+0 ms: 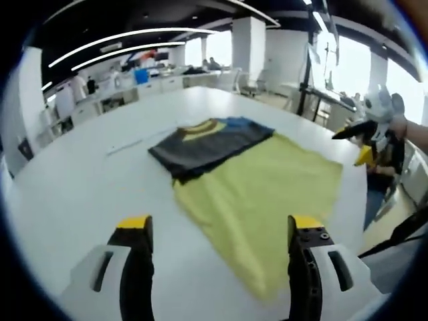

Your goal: Fold the garment on the visible template until the final outline fits inside the template.

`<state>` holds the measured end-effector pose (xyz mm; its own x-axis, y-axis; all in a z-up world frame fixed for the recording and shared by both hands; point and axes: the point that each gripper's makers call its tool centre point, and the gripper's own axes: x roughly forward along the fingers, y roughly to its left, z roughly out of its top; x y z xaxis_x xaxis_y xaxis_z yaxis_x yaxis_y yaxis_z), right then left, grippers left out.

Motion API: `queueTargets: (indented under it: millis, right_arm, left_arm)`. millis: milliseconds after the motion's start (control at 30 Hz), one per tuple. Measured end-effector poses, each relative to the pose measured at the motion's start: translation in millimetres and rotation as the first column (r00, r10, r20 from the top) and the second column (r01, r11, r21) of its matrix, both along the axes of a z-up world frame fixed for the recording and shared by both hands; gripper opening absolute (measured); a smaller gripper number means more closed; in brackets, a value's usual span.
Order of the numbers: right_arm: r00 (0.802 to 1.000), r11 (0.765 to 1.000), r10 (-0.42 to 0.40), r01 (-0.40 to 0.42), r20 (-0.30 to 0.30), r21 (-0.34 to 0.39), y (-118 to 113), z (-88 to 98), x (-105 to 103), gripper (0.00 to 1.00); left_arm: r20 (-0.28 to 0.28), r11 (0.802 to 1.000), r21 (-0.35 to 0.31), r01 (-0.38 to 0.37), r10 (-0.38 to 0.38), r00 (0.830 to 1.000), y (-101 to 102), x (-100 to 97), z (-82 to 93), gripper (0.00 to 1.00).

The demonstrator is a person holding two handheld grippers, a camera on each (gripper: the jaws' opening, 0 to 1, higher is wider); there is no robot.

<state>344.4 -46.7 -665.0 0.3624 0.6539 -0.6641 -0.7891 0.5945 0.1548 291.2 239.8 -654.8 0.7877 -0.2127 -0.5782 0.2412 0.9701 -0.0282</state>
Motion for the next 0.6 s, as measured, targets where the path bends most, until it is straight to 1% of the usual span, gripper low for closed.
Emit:
queueTargets:
  millis: [67,233,333,400,500,600]
  right_arm:
    - [1.000,1.000,-0.005,0.005,-0.005,-0.002,-1.3,-2.9,-2.3,0.91]
    - [1.000,1.000,-0.016,0.016,-0.018,-0.020,-7.2,-10.6,-7.1,0.87]
    - [0.999,0.999,-0.039,0.038,-0.032,-0.030,-11.8,-15.3,-7.9,0.82]
    - [0.998,0.998,-0.050,0.048,-0.050,-0.028,-14.3,-18.6,-8.9,0.77]
    - [0.997,0.997,-0.064,0.062,-0.053,-0.041,-17.3,-23.1,-8.8,0.76]
    - [0.995,0.996,-0.075,0.071,-0.072,-0.062,-21.1,-28.9,-10.8,0.71]
  left_arm:
    - [-0.006,1.000,-0.009,-0.004,0.004,1.000,-1.5,-5.1,-3.6,0.76]
    - [-0.045,0.999,-0.021,-0.028,0.027,0.999,-2.3,-21.9,-18.6,0.72]
    - [-0.079,0.998,-0.039,-0.044,0.041,0.996,-4.1,-31.3,-26.3,0.68]
    - [-0.083,0.998,-0.042,-0.048,0.044,0.996,-5.1,-35.0,-30.0,0.68]
    - [-0.098,0.998,-0.039,-0.055,0.051,0.994,-5.5,-40.6,-34.3,0.65]
    - [-0.119,0.997,-0.046,-0.057,0.051,0.992,-6.7,-46.3,-42.3,0.60]
